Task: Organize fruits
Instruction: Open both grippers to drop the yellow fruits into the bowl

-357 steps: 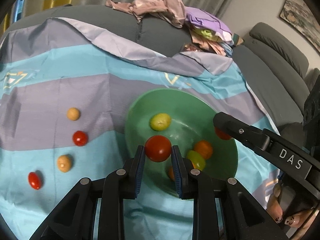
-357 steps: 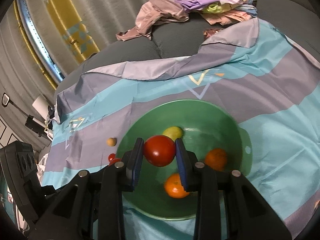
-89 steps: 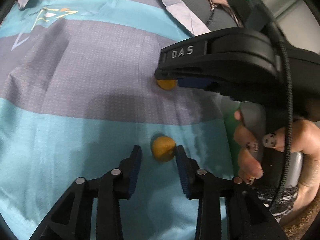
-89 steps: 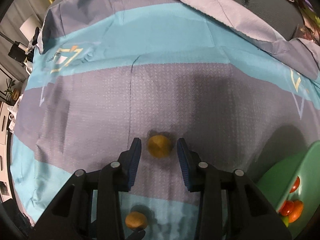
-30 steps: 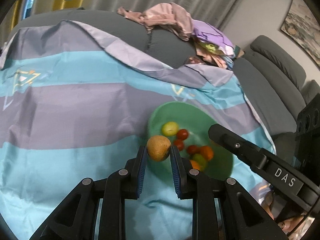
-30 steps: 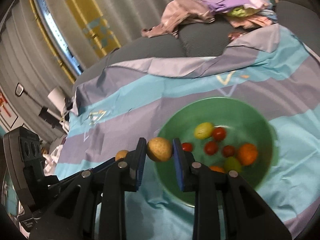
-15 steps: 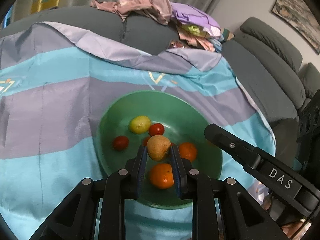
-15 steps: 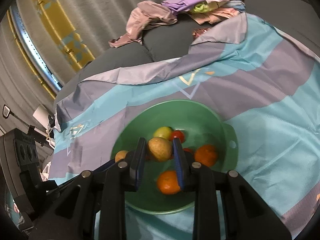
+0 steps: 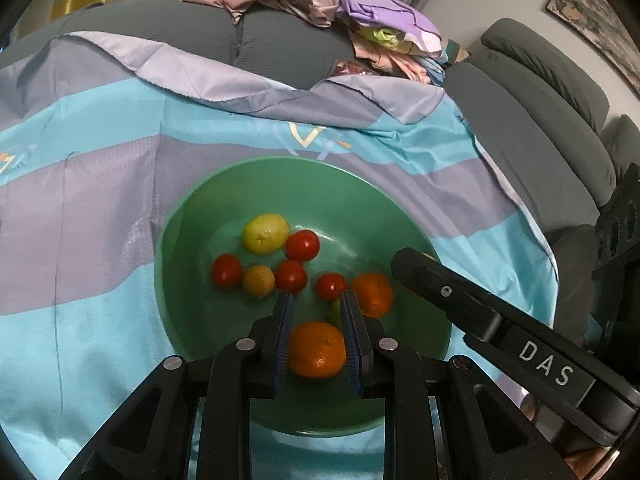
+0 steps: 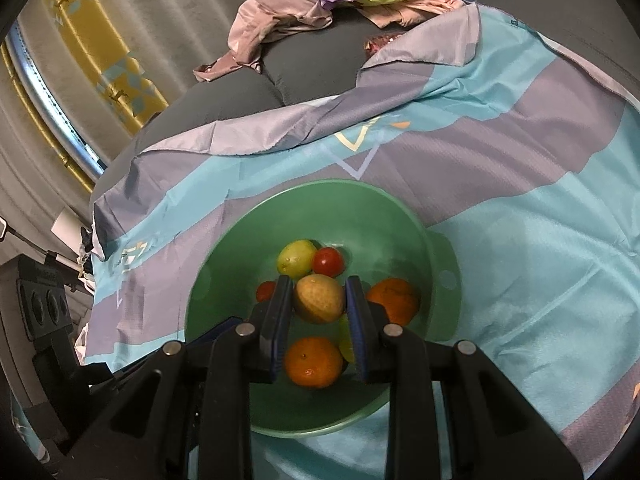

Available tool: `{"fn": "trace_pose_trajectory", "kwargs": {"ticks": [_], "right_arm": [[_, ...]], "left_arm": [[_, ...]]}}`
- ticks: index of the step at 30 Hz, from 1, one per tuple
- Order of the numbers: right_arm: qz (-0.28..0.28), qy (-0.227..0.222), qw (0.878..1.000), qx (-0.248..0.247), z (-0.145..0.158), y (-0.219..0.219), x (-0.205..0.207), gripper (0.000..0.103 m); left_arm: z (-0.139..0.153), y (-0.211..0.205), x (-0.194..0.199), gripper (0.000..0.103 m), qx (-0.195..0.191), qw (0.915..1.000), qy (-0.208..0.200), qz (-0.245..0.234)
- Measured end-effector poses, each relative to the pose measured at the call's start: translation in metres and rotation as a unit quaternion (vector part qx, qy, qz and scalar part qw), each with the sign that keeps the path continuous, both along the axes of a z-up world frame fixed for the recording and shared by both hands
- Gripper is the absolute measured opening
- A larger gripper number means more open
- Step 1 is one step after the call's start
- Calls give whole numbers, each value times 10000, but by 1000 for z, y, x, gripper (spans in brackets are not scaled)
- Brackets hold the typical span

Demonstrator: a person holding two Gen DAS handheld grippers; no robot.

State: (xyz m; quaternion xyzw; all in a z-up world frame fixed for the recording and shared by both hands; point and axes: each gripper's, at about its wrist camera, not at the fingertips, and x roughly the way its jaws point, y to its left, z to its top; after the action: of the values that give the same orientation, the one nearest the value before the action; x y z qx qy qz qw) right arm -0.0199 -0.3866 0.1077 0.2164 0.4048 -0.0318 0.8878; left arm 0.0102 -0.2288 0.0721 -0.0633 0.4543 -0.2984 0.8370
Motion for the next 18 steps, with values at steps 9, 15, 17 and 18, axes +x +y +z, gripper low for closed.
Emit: {"fn": "trace_pose_trajectory", "kwargs": {"ticks": [9,15,17,18], "right_arm": [[-70,-98,9999,-122,7,2,-4,48],[-182,-300,9992,-186,20,2,-11,63],[-220,-362,9989,-203,23,3,-14,74],[-241,-410,9986,-236,26,3,-15,78]], "left_arm": [[8,12,-3,54,89,9995,-127,283],[21,24,-9,84,223,9979,-373,486],[24,30,-10,90,219,9973,-396,575],[26,32,-10,92,221,9969,-415,624]]}}
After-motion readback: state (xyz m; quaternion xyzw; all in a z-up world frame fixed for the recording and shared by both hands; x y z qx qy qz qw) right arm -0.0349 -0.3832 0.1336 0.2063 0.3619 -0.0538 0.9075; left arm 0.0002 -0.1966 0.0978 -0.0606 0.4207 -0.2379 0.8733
